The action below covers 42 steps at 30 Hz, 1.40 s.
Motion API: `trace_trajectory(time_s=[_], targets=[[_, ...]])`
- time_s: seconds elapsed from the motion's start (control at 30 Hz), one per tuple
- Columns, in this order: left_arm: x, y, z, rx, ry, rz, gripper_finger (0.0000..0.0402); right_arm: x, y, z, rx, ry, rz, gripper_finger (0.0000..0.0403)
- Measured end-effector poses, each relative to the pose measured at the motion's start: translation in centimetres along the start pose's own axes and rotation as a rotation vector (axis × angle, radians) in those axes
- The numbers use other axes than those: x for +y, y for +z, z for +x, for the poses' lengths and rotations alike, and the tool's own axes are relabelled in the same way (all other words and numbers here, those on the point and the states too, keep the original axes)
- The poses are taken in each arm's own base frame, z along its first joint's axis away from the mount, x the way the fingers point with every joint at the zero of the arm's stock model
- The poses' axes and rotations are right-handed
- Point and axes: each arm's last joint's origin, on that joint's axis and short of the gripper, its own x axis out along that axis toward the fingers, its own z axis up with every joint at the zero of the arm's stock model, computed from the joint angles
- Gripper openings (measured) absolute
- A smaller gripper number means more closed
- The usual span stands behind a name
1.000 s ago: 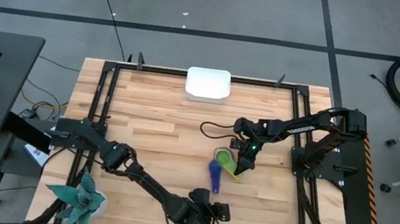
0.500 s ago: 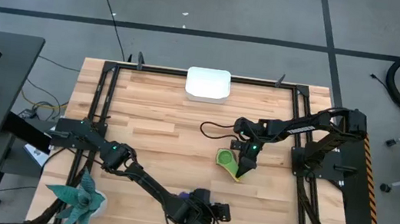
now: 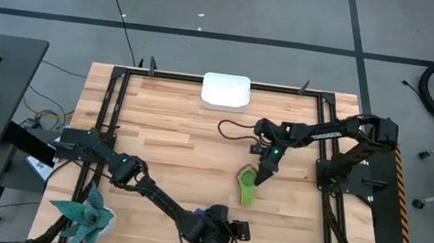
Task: Nest measuring cups in basket
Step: Stack the dark blue measuring cup on top of the green measuring cup
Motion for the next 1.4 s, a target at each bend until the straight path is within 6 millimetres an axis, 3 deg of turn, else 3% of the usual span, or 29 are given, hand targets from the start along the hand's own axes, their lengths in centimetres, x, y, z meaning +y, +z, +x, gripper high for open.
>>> trace_trajectory(time_s=[0.37,0.5,0.73,0.87,1.1,1.4], targets=[[0.0,0.0,-0.1,-0.004,-0.004,-0.015,0.0156,-0.9,0.2,-2.6,-0.055,0.064,0.063,0.0177],[-0.1,0.1,-0.6,-0.081,-0.040,-0.016,0.0156,-0.5,0.2,-3.6,-0.076,0.110,0.043,0.0177],[-1.5,1.2,-4.3,-0.236,-0.088,0.038,0.0156,2.6,-0.1,-6.1,-0.166,0.144,-0.110,0.0177],[-2.5,2.1,-6.9,-0.249,-0.051,0.165,0.0156,4.7,-0.7,-7.3,-0.214,0.139,-0.163,0.0177],[-4.3,3.9,-11.0,-0.121,0.048,0.372,0.0156,6.8,-1.4,-7.8,-0.292,0.077,-0.213,0.0177],[-6.2,4.5,-12.5,0.180,0.074,0.512,0.0156,7.5,-1.4,-7.5,-0.322,0.040,-0.240,0.0177]])
